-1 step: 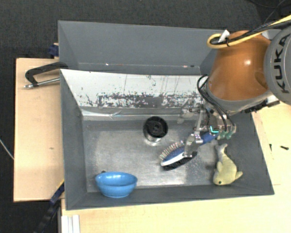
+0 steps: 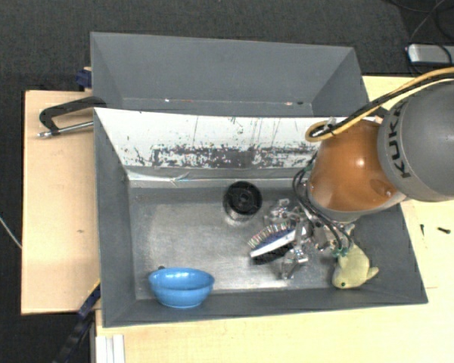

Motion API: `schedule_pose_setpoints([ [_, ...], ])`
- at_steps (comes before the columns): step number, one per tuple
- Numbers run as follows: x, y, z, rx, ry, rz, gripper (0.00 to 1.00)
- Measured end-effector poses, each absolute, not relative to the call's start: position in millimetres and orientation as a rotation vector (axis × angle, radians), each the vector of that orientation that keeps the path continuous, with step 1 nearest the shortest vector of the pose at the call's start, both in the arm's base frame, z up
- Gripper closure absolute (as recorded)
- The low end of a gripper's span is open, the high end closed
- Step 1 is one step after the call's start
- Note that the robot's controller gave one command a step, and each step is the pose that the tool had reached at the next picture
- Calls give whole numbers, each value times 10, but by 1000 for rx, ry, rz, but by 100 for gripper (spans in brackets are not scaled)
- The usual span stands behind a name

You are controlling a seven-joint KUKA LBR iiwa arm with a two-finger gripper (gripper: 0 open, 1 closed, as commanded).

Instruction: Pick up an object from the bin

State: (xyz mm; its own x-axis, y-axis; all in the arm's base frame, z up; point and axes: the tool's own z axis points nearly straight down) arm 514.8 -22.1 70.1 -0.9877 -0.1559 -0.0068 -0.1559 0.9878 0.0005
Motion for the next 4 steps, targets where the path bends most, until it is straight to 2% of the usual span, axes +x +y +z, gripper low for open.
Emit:
schedule_pose_setpoints([
  [1,5045,-55,1021,-318,3118,2,0],
  [2,5125,-217,1006,-310,3119,0,0],
  [3,5078,-311,709,-286,3122,2,0],
  [4,5093,-301,721,-285,3123,2,0],
])
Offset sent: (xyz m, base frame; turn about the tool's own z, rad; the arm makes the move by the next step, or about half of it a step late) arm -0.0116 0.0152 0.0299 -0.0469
